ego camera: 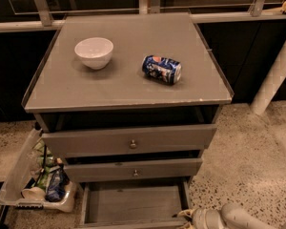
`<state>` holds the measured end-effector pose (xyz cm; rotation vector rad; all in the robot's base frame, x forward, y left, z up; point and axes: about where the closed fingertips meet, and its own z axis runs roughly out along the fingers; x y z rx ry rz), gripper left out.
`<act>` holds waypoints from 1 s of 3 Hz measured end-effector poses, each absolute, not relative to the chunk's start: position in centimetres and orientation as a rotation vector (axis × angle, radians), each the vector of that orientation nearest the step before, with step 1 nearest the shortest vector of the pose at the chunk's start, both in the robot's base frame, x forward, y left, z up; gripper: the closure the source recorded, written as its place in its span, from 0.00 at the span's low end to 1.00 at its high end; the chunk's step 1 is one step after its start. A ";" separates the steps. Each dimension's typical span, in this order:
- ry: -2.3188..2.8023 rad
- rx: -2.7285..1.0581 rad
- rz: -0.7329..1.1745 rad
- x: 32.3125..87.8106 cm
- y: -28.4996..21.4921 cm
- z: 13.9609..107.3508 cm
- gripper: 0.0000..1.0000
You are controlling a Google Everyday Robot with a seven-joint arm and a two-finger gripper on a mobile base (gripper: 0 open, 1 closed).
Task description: Open bottom drawer
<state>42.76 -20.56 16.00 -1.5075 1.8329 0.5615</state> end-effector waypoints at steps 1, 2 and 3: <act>1.833 -1.508 0.562 42.8 -20.6 16.0 0.59; 1.833 -1.508 0.562 42.8 -20.6 16.0 0.36; 1.833 -1.508 0.562 42.8 -20.5 16.0 0.12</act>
Offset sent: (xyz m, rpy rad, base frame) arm 0.0000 0.0000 0.0000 0.0000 0.0000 0.0000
